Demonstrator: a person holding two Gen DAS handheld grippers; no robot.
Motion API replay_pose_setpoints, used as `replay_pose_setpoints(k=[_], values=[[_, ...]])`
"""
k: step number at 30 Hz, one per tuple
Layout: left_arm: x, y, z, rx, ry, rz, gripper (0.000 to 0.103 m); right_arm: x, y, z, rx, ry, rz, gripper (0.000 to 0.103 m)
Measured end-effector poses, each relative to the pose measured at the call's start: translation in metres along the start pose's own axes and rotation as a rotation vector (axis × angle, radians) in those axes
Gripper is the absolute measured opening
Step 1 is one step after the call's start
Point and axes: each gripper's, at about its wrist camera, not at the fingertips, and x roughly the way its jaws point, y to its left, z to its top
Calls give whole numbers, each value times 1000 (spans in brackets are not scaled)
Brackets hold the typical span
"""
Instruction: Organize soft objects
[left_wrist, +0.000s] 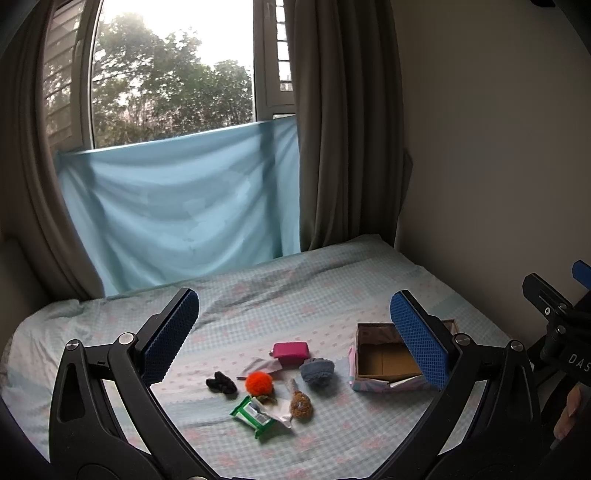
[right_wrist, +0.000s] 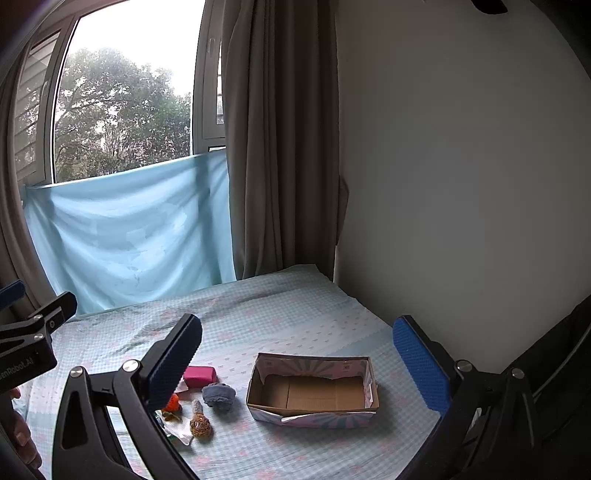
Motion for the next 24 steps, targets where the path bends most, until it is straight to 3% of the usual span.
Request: replay_pose_setpoints(k=[24], values=[[0,-3,-3,2,5,-5,103,0,2,-2,12,-1,6,103]])
